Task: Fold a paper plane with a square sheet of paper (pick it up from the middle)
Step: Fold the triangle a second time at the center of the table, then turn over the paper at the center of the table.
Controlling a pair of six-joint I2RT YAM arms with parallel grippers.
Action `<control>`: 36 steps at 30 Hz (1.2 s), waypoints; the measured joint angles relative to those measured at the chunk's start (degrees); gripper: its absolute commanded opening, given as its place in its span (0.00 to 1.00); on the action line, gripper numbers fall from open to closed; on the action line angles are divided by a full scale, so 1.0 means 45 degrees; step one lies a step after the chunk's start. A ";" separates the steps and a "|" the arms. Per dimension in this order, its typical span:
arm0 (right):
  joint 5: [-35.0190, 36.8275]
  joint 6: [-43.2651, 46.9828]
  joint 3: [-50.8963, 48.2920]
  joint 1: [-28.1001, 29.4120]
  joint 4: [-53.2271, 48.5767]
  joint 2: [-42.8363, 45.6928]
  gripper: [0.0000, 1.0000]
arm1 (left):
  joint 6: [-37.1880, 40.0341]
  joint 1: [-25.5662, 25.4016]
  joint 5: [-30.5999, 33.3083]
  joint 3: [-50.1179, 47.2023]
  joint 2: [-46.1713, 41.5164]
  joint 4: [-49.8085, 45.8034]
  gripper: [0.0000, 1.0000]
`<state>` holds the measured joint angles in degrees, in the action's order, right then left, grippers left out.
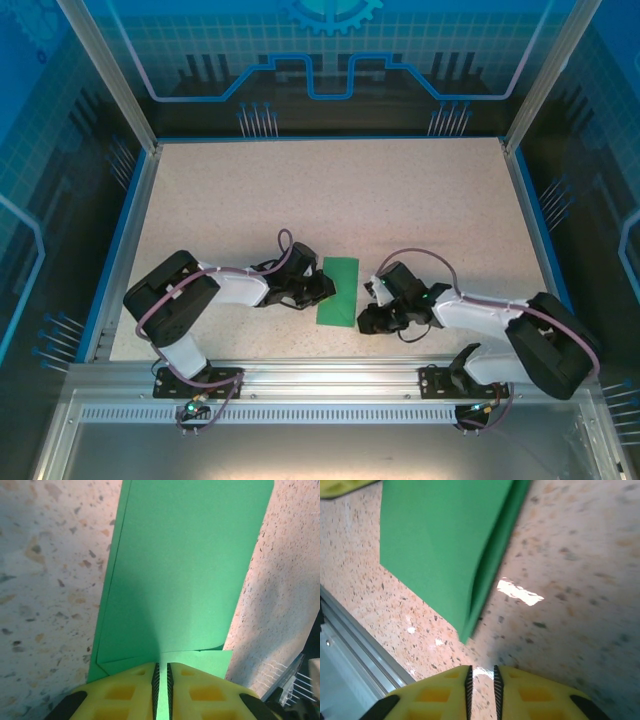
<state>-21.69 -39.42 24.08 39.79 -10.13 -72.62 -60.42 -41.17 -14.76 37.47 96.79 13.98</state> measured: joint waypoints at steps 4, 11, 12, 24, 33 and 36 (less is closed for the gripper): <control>0.0525 -0.0005 0.0520 -0.0549 -0.0767 0.0835 0.41 | 0.0146 0.0000 0.0117 0.0010 -0.0189 -0.0335 0.21; 0.0690 -0.0136 0.1855 -0.0860 -0.0423 -0.0209 0.49 | 0.0233 0.0000 0.0126 0.0083 -0.0612 -0.0899 0.27; 0.0665 -0.0151 0.1909 -0.0860 -0.0296 -0.0432 0.51 | 0.0233 0.0000 0.0131 0.0083 -0.0763 -0.0967 0.27; 0.0393 -0.0248 0.1987 -0.0855 0.0432 -0.1880 0.53 | 0.0568 0.0000 0.0219 0.0146 -0.1525 -0.1433 0.25; 0.0335 -0.0296 0.1987 -0.0855 0.0908 -0.2458 0.51 | 0.0821 0.0000 0.0209 0.0544 -0.0967 -0.1520 0.23; 0.0335 -0.0355 0.1987 -0.0869 0.0937 -0.2492 0.50 | 0.0855 0.0000 0.0209 0.0622 -0.0753 -0.1530 0.22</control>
<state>-20.18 -41.01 33.01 35.88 -5.91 -83.83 -56.58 -41.17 -13.82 40.27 93.41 7.09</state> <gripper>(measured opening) 0.509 0.227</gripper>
